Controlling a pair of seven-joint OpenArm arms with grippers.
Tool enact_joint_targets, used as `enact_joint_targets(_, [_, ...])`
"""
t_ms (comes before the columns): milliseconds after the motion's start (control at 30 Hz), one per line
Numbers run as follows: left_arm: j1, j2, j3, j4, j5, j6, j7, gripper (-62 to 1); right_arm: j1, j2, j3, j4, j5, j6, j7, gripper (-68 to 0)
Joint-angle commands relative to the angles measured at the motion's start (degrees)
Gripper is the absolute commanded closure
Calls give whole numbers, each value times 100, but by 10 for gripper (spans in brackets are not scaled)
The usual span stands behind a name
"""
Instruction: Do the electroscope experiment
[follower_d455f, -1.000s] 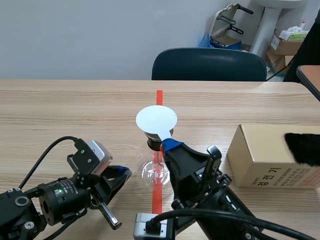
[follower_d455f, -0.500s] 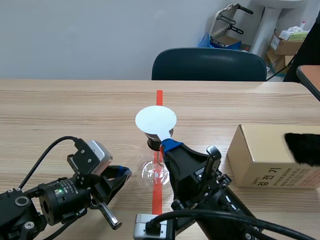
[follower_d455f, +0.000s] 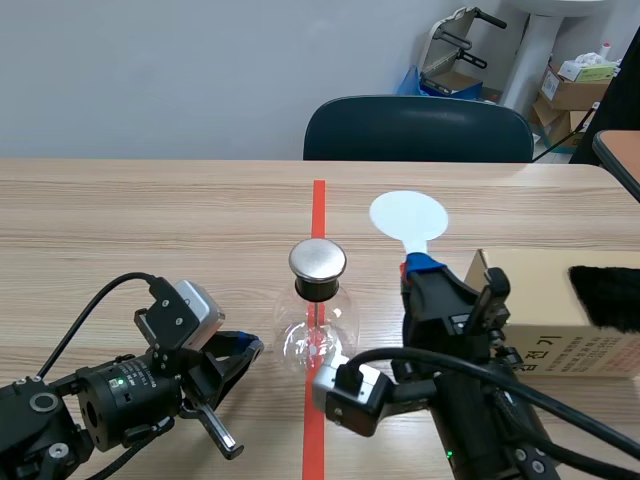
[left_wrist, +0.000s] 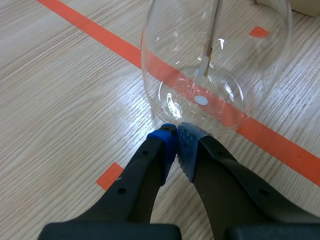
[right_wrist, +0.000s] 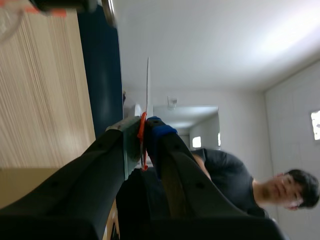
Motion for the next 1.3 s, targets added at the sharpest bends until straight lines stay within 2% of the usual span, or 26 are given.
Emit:
enact_joint_targets(0, [-17, 44, -20, 83, -52, -15, -81, -40, 66, 15, 46, 61, -4, -68, -249, -11])
enact_joint_targets(167, [-17, 44, -20, 83, -52, -15, -81, -40, 66, 15, 46, 61, -4, -66, -988, -11])
enact_joint_targets(300, [-17, 44, -20, 83, -52, -15, -81, -40, 66, 15, 46, 61, -4, -66, -1351, -11])
enact_joint_targets(533, [-17, 44, -20, 83, -52, -15, -81, -40, 66, 15, 46, 61, -4, -66, -1432, -11])
enact_joint_targets(700, [-17, 44, -20, 83, -52, -15, -81, -40, 66, 15, 46, 61, -4, -66, -833, -11])
enact_joint_targets(1100, [-17, 44, -20, 83, -52, -15, -85, -40, 68, 15, 46, 61, -4, -66, 1239, -11])
enact_joint_targets(1267, [-17, 46, -20, 83, -52, -15, -103, -40, 68, 15, 46, 61, -4, -66, 1904, -11])
